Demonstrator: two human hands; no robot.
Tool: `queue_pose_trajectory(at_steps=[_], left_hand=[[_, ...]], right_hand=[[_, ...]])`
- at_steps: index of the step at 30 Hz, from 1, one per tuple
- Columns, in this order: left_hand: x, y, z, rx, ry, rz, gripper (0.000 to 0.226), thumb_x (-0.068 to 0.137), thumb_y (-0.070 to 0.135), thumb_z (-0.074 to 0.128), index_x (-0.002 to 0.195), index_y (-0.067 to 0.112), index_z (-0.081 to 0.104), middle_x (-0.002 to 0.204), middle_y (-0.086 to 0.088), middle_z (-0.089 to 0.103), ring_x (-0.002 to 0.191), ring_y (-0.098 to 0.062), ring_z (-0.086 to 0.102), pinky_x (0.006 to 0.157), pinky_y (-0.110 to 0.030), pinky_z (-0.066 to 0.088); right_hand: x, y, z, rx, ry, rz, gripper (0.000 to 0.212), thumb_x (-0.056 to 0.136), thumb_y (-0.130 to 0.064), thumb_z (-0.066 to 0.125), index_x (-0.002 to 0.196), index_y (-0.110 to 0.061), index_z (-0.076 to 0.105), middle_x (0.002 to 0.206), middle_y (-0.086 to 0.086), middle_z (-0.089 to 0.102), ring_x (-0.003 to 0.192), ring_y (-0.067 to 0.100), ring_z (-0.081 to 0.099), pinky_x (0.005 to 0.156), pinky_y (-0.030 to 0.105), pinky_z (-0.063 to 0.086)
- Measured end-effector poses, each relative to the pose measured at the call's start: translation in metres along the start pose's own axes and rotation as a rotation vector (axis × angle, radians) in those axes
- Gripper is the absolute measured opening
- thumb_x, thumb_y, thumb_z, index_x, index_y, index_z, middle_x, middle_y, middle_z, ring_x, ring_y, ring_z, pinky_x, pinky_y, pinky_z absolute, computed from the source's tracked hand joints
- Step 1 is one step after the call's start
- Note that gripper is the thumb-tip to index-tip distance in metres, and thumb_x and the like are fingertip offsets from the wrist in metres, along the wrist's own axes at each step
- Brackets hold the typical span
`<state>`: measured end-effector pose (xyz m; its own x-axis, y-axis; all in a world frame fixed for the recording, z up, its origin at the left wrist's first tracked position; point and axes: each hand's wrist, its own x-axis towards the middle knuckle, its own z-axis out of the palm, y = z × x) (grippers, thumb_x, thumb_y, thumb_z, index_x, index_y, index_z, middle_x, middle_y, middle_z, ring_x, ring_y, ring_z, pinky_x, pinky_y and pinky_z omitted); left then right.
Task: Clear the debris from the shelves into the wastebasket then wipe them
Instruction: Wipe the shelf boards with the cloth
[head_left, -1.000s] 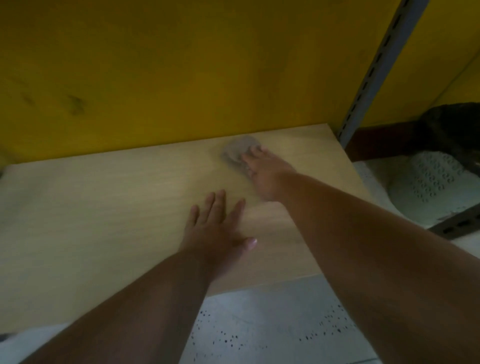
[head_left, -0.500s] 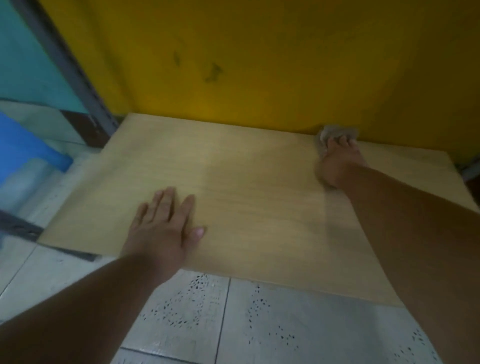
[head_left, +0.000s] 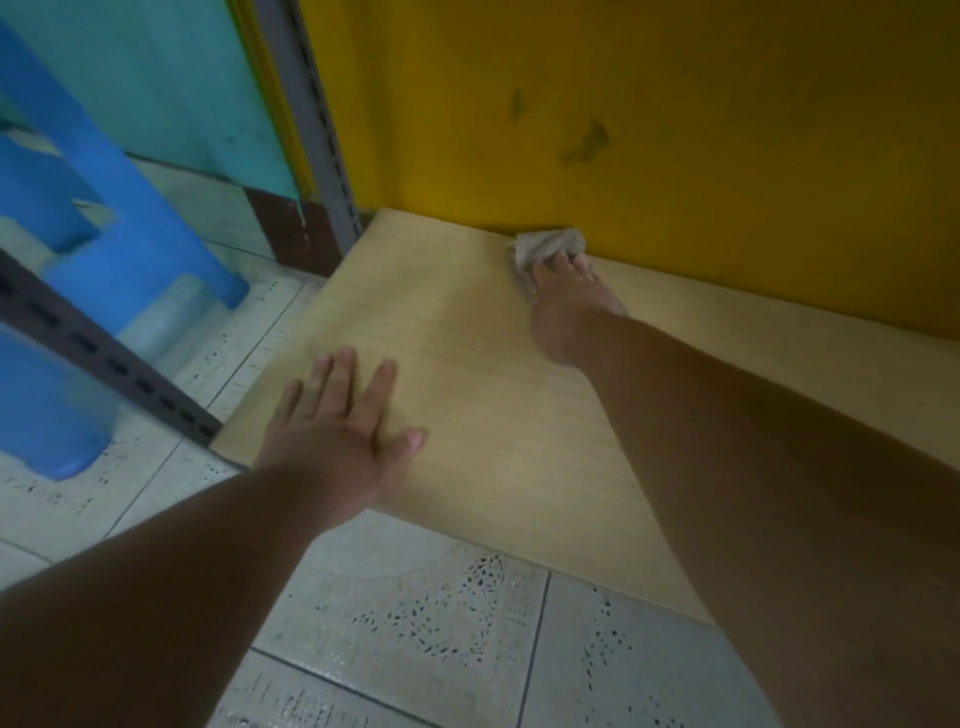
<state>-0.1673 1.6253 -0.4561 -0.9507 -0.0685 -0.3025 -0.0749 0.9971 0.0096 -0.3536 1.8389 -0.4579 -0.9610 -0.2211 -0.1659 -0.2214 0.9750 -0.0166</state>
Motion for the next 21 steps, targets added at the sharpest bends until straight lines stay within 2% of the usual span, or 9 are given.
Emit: queue_pose_trajectory(at_steps=[5, 10, 14, 18, 21], left_hand=[[-0.002, -0.001, -0.002, -0.044, -0.010, 0.024, 0.083, 0.087, 0.078, 0.012, 0.148, 0.038, -0.029, 0.157, -0.009, -0.033, 0.145, -0.026, -0.030, 0.121, -0.046, -0.009], [-0.002, -0.004, 0.001, -0.103, 0.049, 0.048, 0.087, 0.083, 0.083, 0.019, 0.149, 0.044, -0.023, 0.159, -0.008, -0.031, 0.146, -0.026, -0.029, 0.121, -0.046, -0.009], [-0.003, -0.008, 0.003, -0.142, 0.080, 0.063, 0.094, 0.080, 0.087, 0.026, 0.150, 0.044, -0.020, 0.160, -0.008, -0.030, 0.146, -0.025, -0.029, 0.121, -0.045, -0.010], [-0.002, -0.010, 0.002, -0.152, 0.067, 0.078, 0.099, 0.078, 0.087, 0.031, 0.150, 0.044, -0.021, 0.159, -0.007, -0.031, 0.146, -0.025, -0.030, 0.120, -0.046, -0.010], [-0.001, -0.010, 0.003, -0.158, 0.075, 0.082, 0.099, 0.078, 0.087, 0.031, 0.149, 0.044, -0.023, 0.159, -0.008, -0.032, 0.145, -0.025, -0.031, 0.120, -0.046, -0.012]], right_hand=[[0.016, -0.021, -0.004, 0.012, -0.025, -0.044, 0.062, 0.100, -0.016, 0.028, 0.156, -0.016, -0.001, 0.163, 0.009, -0.010, 0.149, 0.029, -0.008, 0.122, 0.043, 0.005], [0.033, -0.055, -0.010, 0.076, 0.004, -0.112, 0.056, 0.104, -0.022, 0.026, 0.156, -0.018, 0.007, 0.164, 0.004, -0.003, 0.150, 0.027, -0.004, 0.122, 0.041, 0.007], [0.050, -0.081, -0.014, 0.105, -0.016, -0.205, 0.056, 0.104, -0.031, 0.026, 0.156, -0.015, 0.012, 0.164, 0.007, 0.004, 0.150, 0.029, 0.000, 0.121, 0.042, 0.008], [0.062, -0.103, -0.018, 0.097, -0.041, -0.270, 0.076, 0.093, -0.051, 0.043, 0.155, -0.015, 0.018, 0.162, 0.009, 0.010, 0.149, 0.029, 0.005, 0.120, 0.043, 0.014], [0.060, -0.108, -0.017, 0.046, -0.018, -0.266, 0.087, 0.091, -0.063, 0.044, 0.156, -0.016, 0.011, 0.164, 0.006, 0.003, 0.150, 0.027, -0.001, 0.121, 0.041, 0.010]])
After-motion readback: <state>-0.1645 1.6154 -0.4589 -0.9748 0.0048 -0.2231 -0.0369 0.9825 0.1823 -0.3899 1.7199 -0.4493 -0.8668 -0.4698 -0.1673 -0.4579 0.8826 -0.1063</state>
